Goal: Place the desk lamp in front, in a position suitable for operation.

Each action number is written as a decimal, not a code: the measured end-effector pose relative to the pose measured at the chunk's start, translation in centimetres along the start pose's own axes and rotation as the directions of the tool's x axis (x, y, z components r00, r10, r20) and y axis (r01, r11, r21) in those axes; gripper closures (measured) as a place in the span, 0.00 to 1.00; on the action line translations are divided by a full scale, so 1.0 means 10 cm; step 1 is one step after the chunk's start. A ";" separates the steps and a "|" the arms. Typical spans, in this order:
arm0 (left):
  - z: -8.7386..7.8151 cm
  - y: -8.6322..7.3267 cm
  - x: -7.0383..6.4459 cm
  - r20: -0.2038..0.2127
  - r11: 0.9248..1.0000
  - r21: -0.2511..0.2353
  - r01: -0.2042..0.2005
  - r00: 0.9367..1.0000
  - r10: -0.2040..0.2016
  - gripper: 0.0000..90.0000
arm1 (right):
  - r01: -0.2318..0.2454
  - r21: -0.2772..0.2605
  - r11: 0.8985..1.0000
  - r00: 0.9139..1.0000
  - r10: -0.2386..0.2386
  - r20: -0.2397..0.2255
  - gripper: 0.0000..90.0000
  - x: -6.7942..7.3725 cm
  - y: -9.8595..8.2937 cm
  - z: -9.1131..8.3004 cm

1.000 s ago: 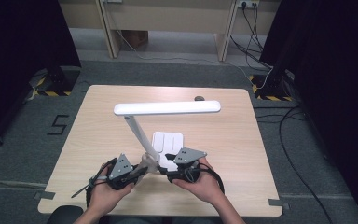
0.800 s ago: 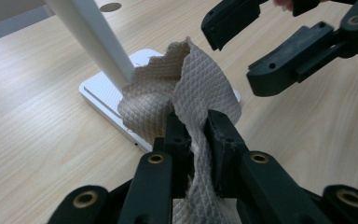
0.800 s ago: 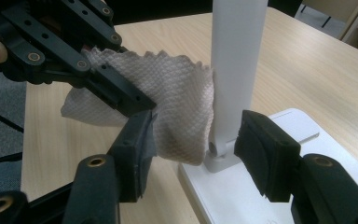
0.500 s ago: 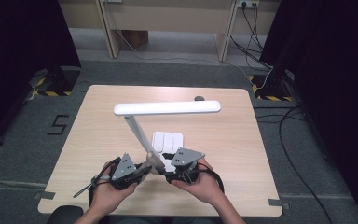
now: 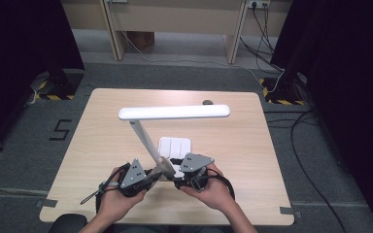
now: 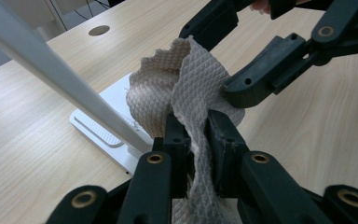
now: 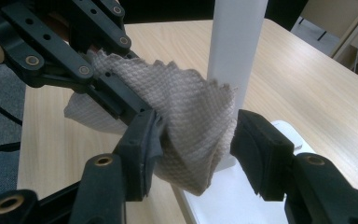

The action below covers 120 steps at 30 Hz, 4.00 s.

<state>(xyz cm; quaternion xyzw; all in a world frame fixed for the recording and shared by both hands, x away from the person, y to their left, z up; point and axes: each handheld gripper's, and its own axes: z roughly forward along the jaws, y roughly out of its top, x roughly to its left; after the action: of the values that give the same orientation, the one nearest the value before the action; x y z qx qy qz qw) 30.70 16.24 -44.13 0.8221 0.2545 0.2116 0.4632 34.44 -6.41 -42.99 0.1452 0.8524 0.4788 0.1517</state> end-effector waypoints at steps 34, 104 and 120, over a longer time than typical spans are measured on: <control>-0.05 0.00 0.00 -0.025 0.998 -0.067 0.016 1.000 -0.017 0.70 | -0.009 0.004 1.000 0.999 0.008 0.033 0.94 -0.13 -0.04 -0.11; -0.12 0.08 0.14 -0.047 0.998 -0.056 0.038 0.998 -0.041 0.65 | -0.066 0.082 0.994 0.998 0.066 0.002 0.94 -0.22 -0.07 -0.06; 0.14 -0.38 0.44 -0.089 0.989 0.021 0.149 0.985 -0.147 0.63 | -0.091 -0.163 0.982 0.959 0.131 0.252 0.93 -0.30 0.50 -0.17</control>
<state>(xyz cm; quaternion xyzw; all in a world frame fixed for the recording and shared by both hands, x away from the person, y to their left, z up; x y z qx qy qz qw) 34.07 19.69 -47.56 0.7974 0.3377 0.2087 0.4546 37.02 -6.42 -37.45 0.2429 0.7770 0.5260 0.2461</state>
